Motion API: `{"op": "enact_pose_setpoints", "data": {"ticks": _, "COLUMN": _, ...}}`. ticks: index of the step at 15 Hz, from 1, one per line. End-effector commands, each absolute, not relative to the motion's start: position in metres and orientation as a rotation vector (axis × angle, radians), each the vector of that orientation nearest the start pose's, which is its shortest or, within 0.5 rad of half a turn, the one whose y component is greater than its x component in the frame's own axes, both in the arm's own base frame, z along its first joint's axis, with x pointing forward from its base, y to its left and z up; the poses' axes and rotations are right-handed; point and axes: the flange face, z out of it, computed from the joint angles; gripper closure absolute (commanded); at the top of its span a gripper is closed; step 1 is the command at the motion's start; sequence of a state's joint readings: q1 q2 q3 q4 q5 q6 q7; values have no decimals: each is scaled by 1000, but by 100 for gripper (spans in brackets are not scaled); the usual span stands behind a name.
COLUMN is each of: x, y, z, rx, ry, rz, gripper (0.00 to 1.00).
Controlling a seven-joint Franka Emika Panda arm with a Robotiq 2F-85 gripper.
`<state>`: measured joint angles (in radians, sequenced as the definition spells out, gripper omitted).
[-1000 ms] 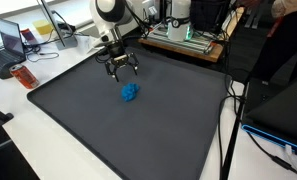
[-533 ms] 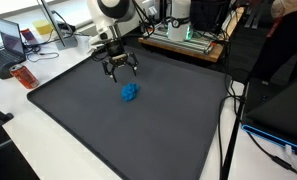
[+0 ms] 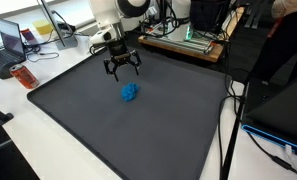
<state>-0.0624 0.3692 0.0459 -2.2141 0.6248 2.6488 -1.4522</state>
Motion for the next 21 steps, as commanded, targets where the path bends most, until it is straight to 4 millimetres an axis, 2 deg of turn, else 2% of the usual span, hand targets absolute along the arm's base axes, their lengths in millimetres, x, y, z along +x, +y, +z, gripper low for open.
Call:
{"op": "enact_pose_setpoints", "data": {"ticks": 1, "x": 556, "y": -4, "z": 231, "rx": -2733, "ry": -1256, "rz": -274, "gripper": 0}}
{"op": "enact_pose_setpoints", "data": {"ticks": 2, "x": 558, "y": -11, "z": 220, "rx": -2679, "ry": -1262, "rz": -322, "gripper": 0}}
{"op": "enact_pose_setpoints", "data": {"ticks": 4, "x": 559, "y": -2, "z": 222, "rx": -2680, "ry": -1260, "rz": -313, "gripper": 0}}
{"op": "enact_pose_setpoints", "data": {"ticks": 10, "x": 558, "y": -10, "z": 219, "rx": -2684, "ry": -1243, "rz": -312, "gripper": 0}}
{"op": "enact_pose_setpoints", "data": {"ticks": 16, "x": 572, "y": 13, "z": 205, "rx": -2669, "ry": -1522, "rz": -145, "gripper": 0}}
{"op": "enact_pose_setpoints", "data": {"ticks": 21, "x": 586, "y": 33, "z": 200, "rx": -2640, "ry": -1690, "rz": -95, "gripper": 0}}
